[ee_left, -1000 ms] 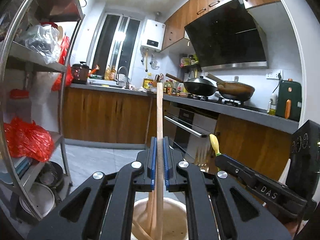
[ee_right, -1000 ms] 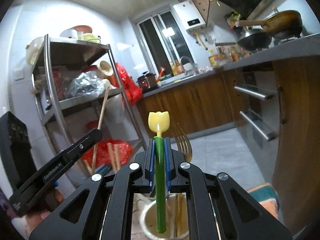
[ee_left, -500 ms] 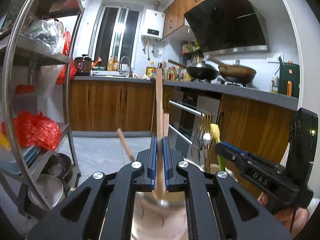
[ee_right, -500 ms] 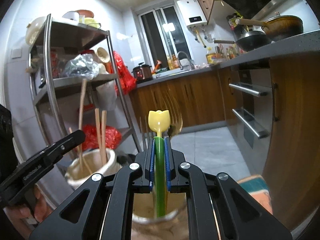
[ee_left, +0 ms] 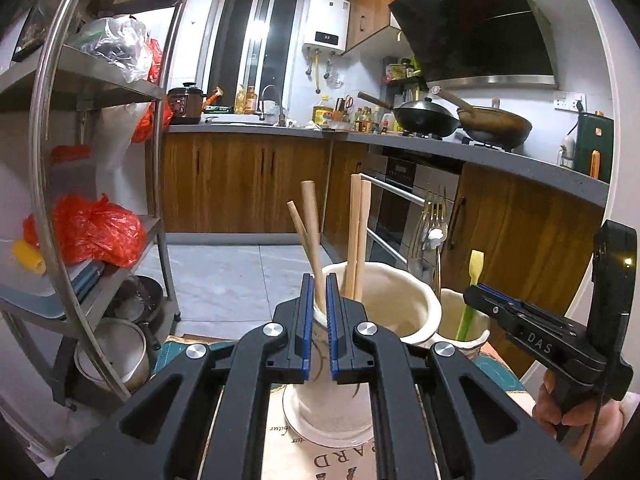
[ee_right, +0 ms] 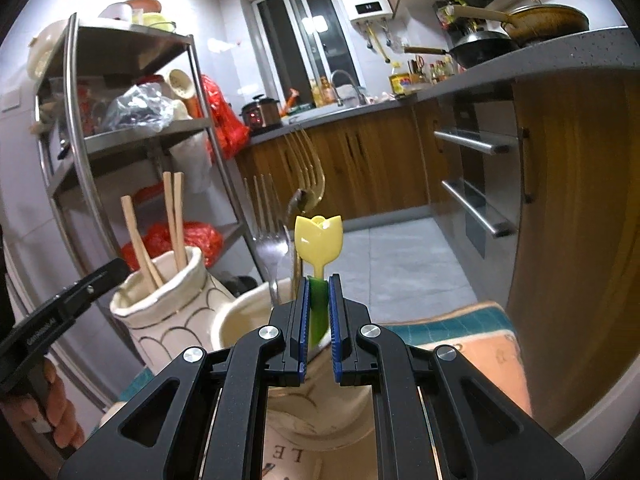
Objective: Organize utensils
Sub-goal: 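Insert the chopstick into the tall cup while the right tool drops the spoon into the small cup, then open both tools and withdraw them back over the table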
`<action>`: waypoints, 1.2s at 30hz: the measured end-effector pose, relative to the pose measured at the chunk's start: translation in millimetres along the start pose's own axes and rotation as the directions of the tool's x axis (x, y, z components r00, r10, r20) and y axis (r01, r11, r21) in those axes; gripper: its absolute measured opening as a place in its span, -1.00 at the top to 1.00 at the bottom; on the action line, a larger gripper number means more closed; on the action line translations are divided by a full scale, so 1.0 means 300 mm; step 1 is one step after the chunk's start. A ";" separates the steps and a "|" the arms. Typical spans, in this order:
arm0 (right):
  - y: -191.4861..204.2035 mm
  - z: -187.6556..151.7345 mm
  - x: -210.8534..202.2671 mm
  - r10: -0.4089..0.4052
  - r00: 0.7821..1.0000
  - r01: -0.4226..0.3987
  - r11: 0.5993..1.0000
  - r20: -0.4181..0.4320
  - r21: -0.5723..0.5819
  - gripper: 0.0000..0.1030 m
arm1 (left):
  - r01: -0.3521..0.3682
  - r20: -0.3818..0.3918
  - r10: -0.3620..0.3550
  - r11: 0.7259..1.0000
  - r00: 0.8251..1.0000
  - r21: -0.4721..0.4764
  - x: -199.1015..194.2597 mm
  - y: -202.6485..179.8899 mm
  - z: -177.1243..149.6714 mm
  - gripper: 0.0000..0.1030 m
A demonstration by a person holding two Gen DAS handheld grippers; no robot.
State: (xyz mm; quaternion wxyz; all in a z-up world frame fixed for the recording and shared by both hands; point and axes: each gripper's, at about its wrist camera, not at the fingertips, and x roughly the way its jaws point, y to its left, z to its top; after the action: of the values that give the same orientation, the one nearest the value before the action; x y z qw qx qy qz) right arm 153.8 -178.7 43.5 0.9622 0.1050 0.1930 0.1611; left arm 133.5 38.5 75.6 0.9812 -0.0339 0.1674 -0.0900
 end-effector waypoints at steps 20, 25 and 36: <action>-0.033 -0.008 -0.083 0.008 0.999 -0.007 1.000 -0.032 0.020 0.16 | 0.008 -0.036 -0.007 1.000 0.999 0.021 -0.064 -0.014 -0.024 0.42; -0.032 -0.019 -0.150 0.019 0.998 -0.020 1.000 -0.065 -0.016 -0.28 | 0.008 -0.051 -0.006 1.000 0.999 0.030 -0.112 -0.016 -0.052 0.09; -0.037 -0.025 -0.312 -0.006 0.999 0.003 0.999 -0.045 -0.048 -0.86 | 0.005 -0.043 -0.003 1.000 0.999 0.031 -0.216 -0.045 -0.081 -0.89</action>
State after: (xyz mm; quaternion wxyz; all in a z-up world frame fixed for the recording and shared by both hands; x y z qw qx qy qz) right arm 72.0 -220.6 65.4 0.9602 0.0776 0.2110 0.1659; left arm 63.0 36.6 75.1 0.9776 -0.0170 0.1871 -0.0954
